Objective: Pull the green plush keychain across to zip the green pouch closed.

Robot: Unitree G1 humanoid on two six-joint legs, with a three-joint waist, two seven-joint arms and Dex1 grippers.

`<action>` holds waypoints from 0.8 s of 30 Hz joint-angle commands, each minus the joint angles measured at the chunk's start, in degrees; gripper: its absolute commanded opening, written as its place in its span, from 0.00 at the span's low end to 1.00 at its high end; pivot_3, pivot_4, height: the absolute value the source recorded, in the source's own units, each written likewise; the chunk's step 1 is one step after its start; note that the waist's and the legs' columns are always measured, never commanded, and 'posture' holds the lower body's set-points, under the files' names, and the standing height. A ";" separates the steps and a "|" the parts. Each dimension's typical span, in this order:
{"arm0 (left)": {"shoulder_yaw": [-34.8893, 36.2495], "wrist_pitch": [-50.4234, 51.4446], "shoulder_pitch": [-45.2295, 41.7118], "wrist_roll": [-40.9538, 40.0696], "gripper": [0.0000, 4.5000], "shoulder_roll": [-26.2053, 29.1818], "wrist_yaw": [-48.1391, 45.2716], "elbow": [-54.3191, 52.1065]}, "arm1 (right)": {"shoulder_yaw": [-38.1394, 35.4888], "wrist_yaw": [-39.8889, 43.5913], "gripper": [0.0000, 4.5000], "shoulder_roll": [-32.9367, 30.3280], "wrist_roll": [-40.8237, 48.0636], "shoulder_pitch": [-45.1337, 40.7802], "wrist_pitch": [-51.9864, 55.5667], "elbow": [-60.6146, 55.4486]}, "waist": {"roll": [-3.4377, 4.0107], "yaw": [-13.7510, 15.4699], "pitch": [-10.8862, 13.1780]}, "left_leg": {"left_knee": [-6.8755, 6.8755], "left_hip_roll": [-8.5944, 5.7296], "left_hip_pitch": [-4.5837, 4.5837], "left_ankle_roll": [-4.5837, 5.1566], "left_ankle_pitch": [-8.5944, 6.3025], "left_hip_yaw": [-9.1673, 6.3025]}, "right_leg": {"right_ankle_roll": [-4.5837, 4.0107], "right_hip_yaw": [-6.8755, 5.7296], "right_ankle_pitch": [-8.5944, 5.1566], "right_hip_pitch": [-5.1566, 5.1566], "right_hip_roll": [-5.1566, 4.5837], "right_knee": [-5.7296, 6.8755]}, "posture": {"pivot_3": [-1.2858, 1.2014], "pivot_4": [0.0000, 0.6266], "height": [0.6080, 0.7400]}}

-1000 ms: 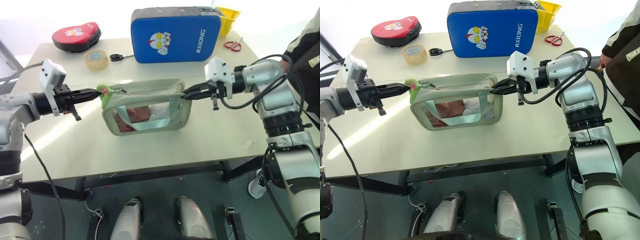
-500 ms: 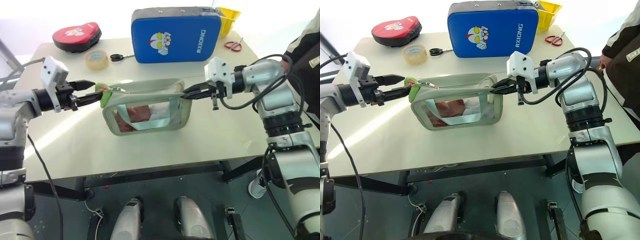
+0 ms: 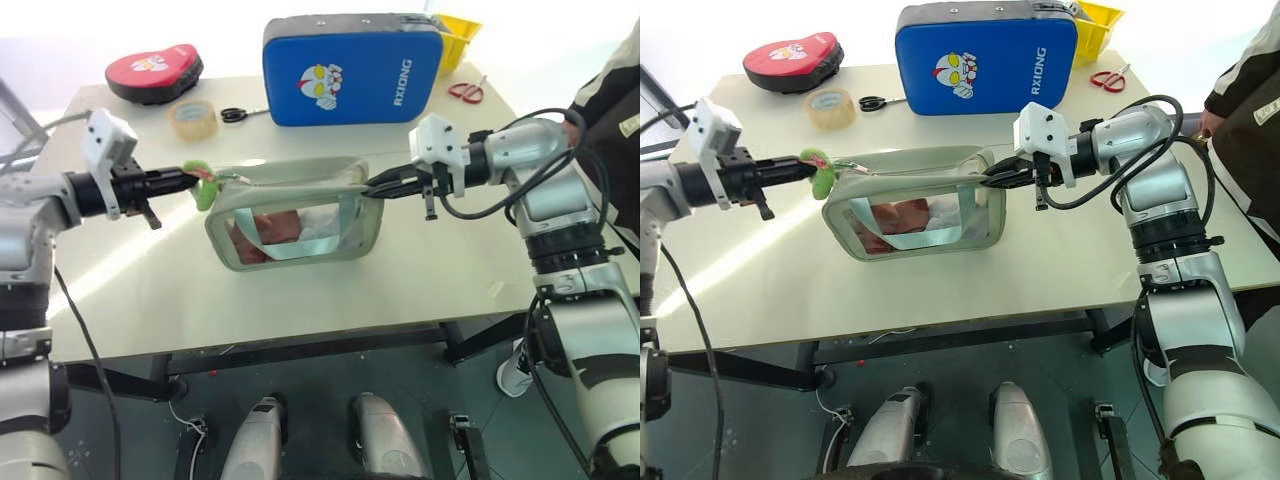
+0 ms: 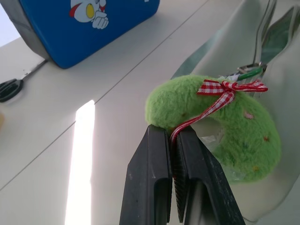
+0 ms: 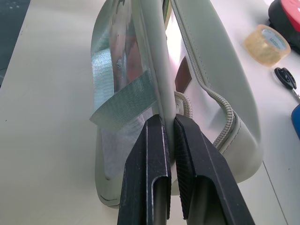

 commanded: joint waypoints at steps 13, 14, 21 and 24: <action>-5.61 0.82 -6.02 1.00 0.00 -6.10 1.64 -6.16 | -1.15 -1.02 0.00 0.42 0.20 -0.90 -1.20 -0.26 | 0.00 -0.08 0.00 | 0.02 0.00 0.01 0.00 0.00 0.00 | 0.00 0.00 0.00 0.02 0.01 0.01 | 0.52 0.24 1.00; -5.89 -0.09 -6.10 1.81 0.07 -6.45 1.94 -5.37 | -1.17 -1.03 0.00 0.38 0.21 -0.88 -1.12 -0.38 | 0.00 -0.06 0.00 | 0.02 0.00 0.01 0.00 0.00 0.00 | 0.00 0.00 0.00 0.02 0.01 0.01 | 0.52 0.24 1.00; -4.70 -0.44 -6.54 1.88 0.77 -4.78 0.03 -4.60 | -1.41 -0.89 0.00 -0.47 0.11 -0.62 -0.93 -0.74 | 0.00 -0.08 0.00 | 0.03 0.00 0.00 0.00 0.00 0.00 | 0.00 0.00 0.00 0.02 0.01 0.01 | 0.52 0.24 1.00; -3.26 0.76 -6.88 0.66 0.99 -1.97 -1.89 -5.06 | -1.50 -0.88 0.00 -0.61 0.09 -0.46 -0.86 -0.88 | 0.00 -0.14 0.00 | 0.02 0.00 0.00 0.00 0.00 0.00 | 0.00 0.00 0.00 0.01 0.01 0.01 | 0.52 0.24 1.00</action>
